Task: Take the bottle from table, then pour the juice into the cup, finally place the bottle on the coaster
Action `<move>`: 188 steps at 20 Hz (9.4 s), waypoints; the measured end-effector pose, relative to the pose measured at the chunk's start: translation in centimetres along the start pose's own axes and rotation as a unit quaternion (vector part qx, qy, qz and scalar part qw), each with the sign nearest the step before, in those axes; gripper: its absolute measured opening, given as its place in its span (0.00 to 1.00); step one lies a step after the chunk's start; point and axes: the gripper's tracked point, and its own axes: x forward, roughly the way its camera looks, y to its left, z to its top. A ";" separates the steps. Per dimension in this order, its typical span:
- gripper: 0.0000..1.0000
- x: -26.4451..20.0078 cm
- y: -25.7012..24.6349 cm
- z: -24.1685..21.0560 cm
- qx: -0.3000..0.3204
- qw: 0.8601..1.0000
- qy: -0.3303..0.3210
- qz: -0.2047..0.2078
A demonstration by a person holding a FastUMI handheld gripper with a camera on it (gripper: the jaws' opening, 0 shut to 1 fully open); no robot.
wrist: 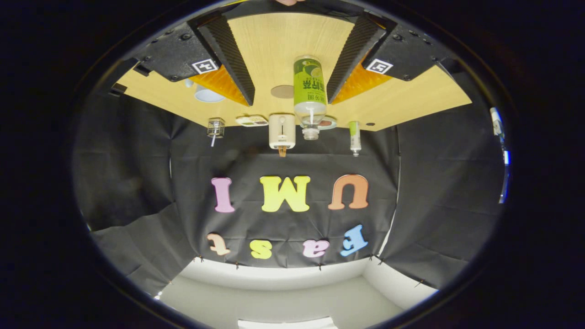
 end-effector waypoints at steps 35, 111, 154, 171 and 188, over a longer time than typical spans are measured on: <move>1.00 2.6 1.0 -3.5 0.004 0.999 0.050 0.014; 0.78 12.1 -1.8 3.8 0.699 0.676 0.103 0.210; 0.77 12.1 -1.6 8.0 0.779 0.574 0.077 0.241; 0.77 11.4 -2.1 10.1 0.797 0.545 0.065 0.251; 0.77 11.3 -2.9 12.3 0.814 0.515 0.049 0.262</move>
